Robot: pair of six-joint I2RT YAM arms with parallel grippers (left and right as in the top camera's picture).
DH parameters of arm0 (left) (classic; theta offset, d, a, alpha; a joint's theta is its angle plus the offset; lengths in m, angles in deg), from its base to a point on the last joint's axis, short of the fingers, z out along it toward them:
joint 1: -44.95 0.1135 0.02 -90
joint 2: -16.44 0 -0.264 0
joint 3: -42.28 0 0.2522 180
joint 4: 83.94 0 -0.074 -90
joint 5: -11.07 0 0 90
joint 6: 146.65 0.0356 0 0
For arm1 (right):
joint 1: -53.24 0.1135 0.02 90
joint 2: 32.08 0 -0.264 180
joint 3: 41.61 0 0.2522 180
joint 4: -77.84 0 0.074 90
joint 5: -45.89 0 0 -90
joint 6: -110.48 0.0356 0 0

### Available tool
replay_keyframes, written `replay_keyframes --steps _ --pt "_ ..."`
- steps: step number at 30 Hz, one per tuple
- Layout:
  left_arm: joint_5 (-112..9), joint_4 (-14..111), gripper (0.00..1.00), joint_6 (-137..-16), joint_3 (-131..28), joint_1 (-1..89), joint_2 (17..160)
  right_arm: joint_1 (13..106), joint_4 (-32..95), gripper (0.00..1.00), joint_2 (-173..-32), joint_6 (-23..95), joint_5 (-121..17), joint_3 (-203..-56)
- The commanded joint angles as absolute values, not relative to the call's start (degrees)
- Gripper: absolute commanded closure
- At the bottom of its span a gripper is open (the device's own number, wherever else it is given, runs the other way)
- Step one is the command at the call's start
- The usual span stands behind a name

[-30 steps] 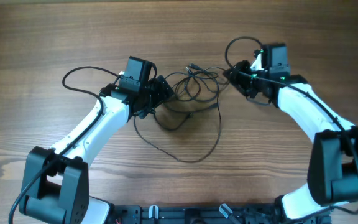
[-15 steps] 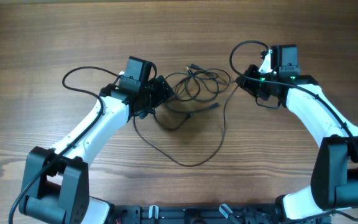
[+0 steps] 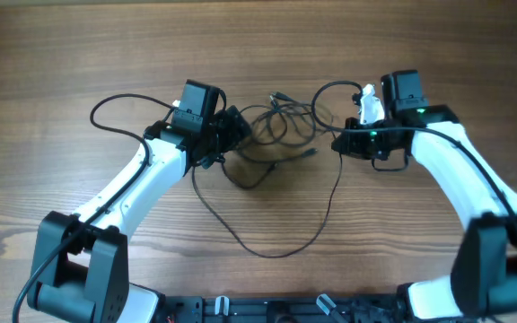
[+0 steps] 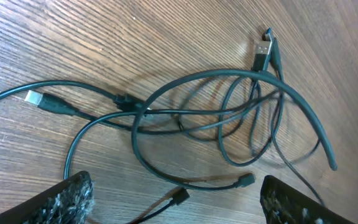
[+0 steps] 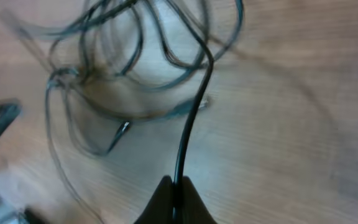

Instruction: Untangle cables

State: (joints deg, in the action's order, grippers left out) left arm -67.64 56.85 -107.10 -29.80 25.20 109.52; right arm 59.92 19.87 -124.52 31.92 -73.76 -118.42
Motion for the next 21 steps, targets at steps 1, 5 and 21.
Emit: replay_keyframes --steps 1,5,21 --pt "-68.53 57.02 0.12 -106.38 -29.54 25.4 110.0 60.05 12.29 0.95 -116.15 19.92 -76.17 -128.23" --pt "-68.51 57.07 0.12 -106.38 -29.54 25.33 110.0 60.14 7.06 0.95 -109.24 15.84 -76.43 -135.57" --pt "-63.31 59.45 0.12 -105.07 -29.54 25.22 110.0 60.14 26.65 0.96 -98.09 16.14 -95.27 -137.06"
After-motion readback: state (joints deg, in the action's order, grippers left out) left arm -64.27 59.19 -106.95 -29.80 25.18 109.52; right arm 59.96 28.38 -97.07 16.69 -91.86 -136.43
